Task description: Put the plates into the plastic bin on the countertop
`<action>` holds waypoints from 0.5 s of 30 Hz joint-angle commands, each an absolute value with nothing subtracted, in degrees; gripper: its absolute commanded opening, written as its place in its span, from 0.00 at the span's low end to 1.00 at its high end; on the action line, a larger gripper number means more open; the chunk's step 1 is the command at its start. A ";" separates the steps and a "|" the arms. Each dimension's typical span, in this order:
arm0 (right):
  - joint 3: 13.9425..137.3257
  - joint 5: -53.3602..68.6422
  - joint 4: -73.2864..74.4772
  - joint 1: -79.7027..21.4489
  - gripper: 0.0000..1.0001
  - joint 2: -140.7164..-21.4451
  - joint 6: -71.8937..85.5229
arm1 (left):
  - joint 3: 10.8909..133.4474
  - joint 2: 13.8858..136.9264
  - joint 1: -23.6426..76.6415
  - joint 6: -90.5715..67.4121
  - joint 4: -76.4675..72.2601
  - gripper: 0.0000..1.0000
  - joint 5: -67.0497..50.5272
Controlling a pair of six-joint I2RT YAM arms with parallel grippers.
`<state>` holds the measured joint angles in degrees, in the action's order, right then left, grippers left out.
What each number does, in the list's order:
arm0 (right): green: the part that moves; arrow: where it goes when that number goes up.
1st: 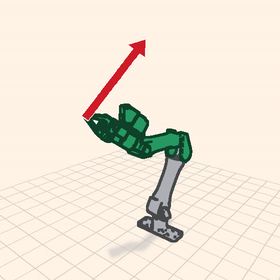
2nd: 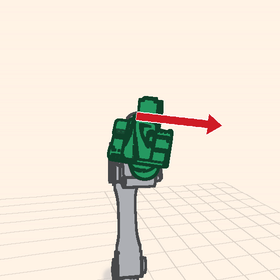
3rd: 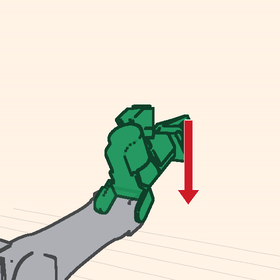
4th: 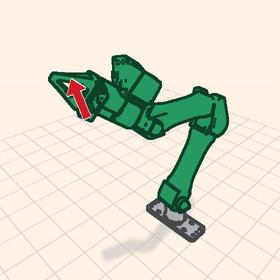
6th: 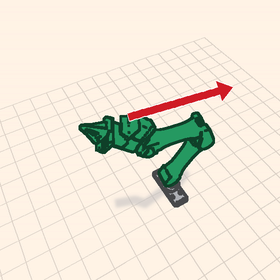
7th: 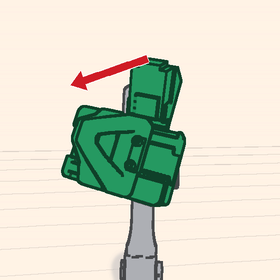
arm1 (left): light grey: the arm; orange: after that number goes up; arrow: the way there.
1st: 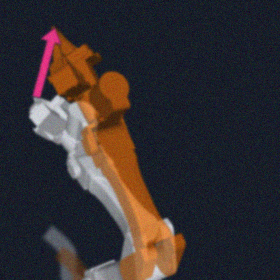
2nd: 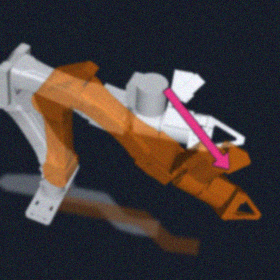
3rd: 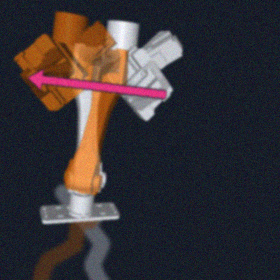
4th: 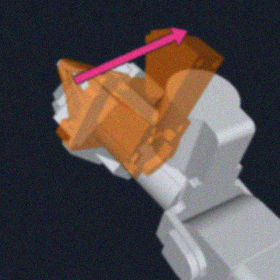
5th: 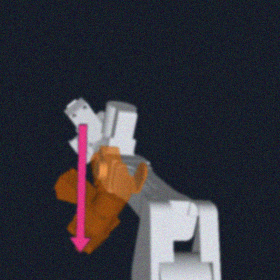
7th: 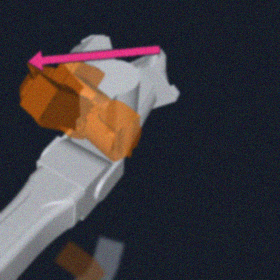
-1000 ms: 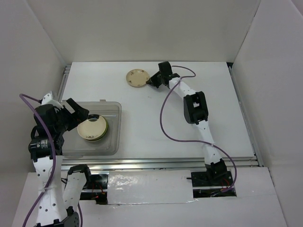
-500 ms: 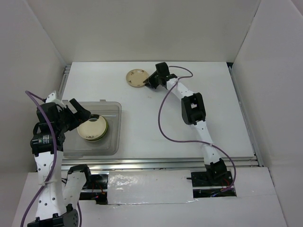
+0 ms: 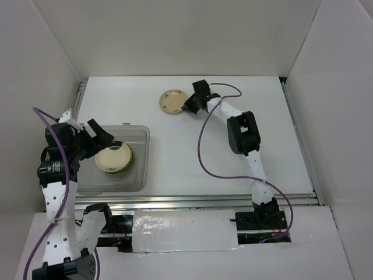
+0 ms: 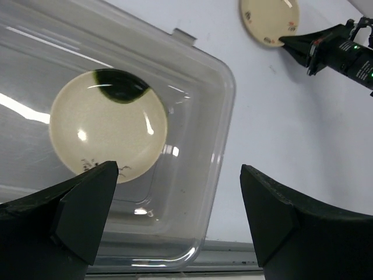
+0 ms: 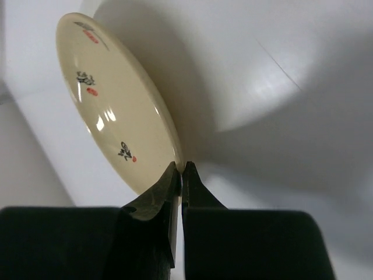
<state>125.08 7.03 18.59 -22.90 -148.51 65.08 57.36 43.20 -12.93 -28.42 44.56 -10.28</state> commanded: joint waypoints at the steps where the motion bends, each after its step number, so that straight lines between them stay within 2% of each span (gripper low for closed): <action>1: 112.72 -1.22 18.37 -24.70 0.00 -129.33 53.46 | 60.64 46.47 -12.57 -26.54 38.33 0.99 -21.47; 2: 106.32 -1.84 18.89 -25.05 0.00 -125.46 51.09 | 61.17 48.06 -12.13 -26.72 36.93 0.99 -24.49; 4: 100.58 -2.45 22.74 -25.92 0.00 -115.52 43.62 | 62.74 52.72 -11.08 -26.98 32.53 0.99 -32.12; 6: 96.26 -0.72 25.30 -27.33 0.00 -106.93 38.42 | 65.11 58.76 -7.14 -26.64 30.42 0.99 -34.62; 9: 84.16 14.46 21.04 -28.04 0.00 -97.60 36.65 | 72.22 65.97 -2.73 -24.61 31.29 0.99 -37.44; 15: 74.19 33.01 10.21 -29.79 0.00 -87.90 39.63 | 74.62 71.62 1.49 -26.02 28.65 0.99 -40.43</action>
